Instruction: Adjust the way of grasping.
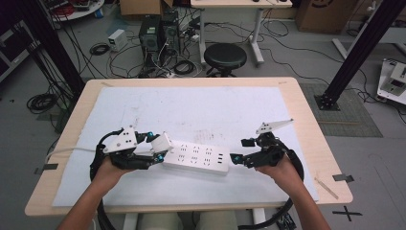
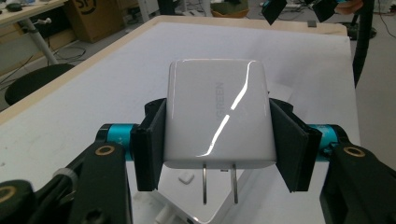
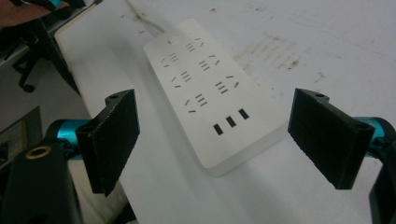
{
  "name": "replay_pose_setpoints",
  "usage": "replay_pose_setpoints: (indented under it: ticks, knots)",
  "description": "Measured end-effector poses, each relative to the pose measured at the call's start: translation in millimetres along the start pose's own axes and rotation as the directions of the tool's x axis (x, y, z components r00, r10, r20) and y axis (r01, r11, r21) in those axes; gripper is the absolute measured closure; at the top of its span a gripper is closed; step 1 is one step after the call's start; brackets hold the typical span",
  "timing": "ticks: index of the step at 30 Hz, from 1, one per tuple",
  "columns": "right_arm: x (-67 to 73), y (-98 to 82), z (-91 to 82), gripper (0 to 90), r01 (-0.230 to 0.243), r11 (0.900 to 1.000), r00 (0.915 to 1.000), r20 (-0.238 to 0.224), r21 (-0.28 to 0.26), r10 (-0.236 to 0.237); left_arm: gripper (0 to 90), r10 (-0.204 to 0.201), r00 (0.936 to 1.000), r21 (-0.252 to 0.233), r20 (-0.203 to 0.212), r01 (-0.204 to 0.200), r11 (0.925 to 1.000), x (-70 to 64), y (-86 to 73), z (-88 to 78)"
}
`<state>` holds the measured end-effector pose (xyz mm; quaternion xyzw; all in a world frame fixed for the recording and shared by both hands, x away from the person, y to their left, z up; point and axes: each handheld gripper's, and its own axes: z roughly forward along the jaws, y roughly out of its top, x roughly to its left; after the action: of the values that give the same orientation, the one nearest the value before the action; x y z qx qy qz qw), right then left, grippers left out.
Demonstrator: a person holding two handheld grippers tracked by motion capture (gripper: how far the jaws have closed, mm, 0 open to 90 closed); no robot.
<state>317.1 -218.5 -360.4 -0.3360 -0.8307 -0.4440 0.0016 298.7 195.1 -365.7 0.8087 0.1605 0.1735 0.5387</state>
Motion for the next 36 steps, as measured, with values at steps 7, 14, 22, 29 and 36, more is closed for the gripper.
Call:
replay_pose_setpoints:
  ticks: [7,14,22,29,36]
  knots:
    - [9.9,7.8,11.8,17.0,0.001,1.000,0.9988,-0.049,0.009,-0.001,42.5,0.053,0.9984,0.023,0.023,-0.053,0.9983,-3.6,1.4,8.5]
    - [13.4,10.9,18.8,17.0,-0.032,0.999,0.9975,-0.062,0.035,0.034,42.6,0.113,0.9923,0.052,0.051,-0.116,0.9920,-7.1,1.8,16.3]
    - [15.6,15.5,23.3,17.0,-0.078,0.997,0.9902,-0.114,0.030,0.081,42.5,0.138,0.9871,0.058,0.080,-0.143,0.9880,-10.7,5.2,27.1]
    - [16.3,18.5,27.2,17.0,-0.113,0.992,0.9826,-0.143,0.051,0.119,42.5,0.158,0.9830,0.069,0.093,-0.165,0.9839,-14.7,6.5,34.2]
    - [12.2,18.7,31.4,17.0,-0.199,0.978,0.9572,-0.201,0.064,0.208,42.5,0.178,0.9769,0.076,0.118,-0.188,0.9792,-21.2,6.3,50.3]
